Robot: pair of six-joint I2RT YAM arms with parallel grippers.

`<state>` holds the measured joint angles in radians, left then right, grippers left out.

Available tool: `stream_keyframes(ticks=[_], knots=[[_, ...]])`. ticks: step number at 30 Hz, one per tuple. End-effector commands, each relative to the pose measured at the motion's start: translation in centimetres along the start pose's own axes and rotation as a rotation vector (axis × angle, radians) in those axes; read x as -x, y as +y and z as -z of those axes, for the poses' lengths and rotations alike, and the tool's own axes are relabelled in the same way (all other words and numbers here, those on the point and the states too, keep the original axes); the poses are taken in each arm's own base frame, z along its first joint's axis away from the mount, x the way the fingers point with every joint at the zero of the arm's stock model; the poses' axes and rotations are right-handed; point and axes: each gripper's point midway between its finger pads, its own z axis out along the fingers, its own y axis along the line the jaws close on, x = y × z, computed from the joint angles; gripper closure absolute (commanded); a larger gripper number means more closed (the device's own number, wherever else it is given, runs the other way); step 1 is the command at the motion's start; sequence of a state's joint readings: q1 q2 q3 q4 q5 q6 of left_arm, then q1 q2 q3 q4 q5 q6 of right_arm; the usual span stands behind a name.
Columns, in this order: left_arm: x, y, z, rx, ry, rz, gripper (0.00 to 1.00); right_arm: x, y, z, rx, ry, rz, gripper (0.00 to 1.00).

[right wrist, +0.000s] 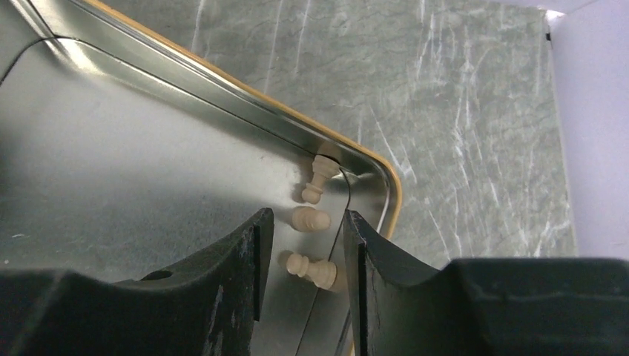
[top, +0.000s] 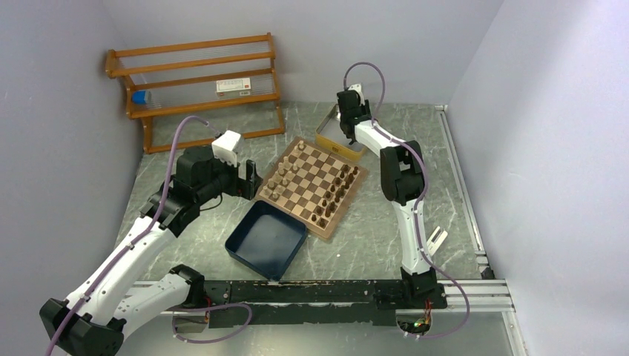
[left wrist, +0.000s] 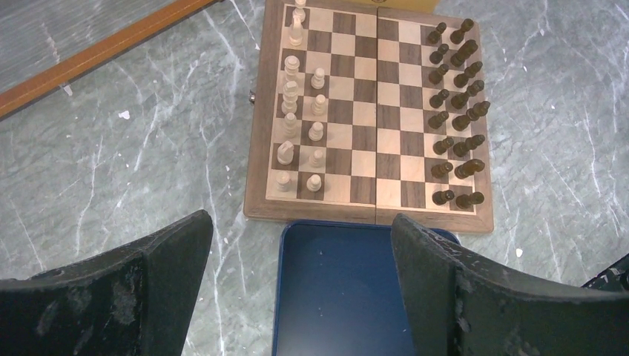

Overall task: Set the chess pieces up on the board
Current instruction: Pick up the chess piece from the storage box.

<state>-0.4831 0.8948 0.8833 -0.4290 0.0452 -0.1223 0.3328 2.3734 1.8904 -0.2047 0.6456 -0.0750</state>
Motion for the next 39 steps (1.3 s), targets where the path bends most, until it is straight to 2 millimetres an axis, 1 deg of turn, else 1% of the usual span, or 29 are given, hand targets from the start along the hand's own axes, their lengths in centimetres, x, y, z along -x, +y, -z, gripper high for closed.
stream_keyframes(ticks=[1,6,12,17,25,28,31,39], knots=[[0.9,0.3,0.0,0.013,-0.044,-0.013,0.07,-1.3,0.6,-1.5,0.032,0.04,-0.015,0.57],[0.8,0.3,-0.1,0.012,-0.039,-0.014,0.07,-1.8,0.6,-2.2,0.036,0.059,-0.01,0.57],[0.8,0.4,-0.1,0.02,-0.04,-0.014,0.07,-2.2,1.0,-2.2,0.069,0.081,-0.011,0.58],[0.8,0.4,-0.2,0.018,-0.037,-0.013,0.07,-2.0,1.7,-2.1,0.117,0.073,-0.008,0.63],[0.7,0.6,-0.2,0.027,-0.038,-0.013,0.07,-1.6,1.4,-1.9,0.123,0.059,-0.006,0.71],[0.7,0.6,-0.1,0.028,-0.038,-0.014,0.08,-1.2,1.2,-1.6,0.129,0.044,-0.007,0.77],[0.8,0.6,-0.1,0.031,-0.039,-0.015,0.07,-0.3,1.1,-0.9,0.148,0.014,-0.02,0.82],[0.6,0.8,-0.3,0.042,-0.033,-0.015,0.07,3.0,0.5,1.3,0.209,-0.065,-0.041,0.95]])
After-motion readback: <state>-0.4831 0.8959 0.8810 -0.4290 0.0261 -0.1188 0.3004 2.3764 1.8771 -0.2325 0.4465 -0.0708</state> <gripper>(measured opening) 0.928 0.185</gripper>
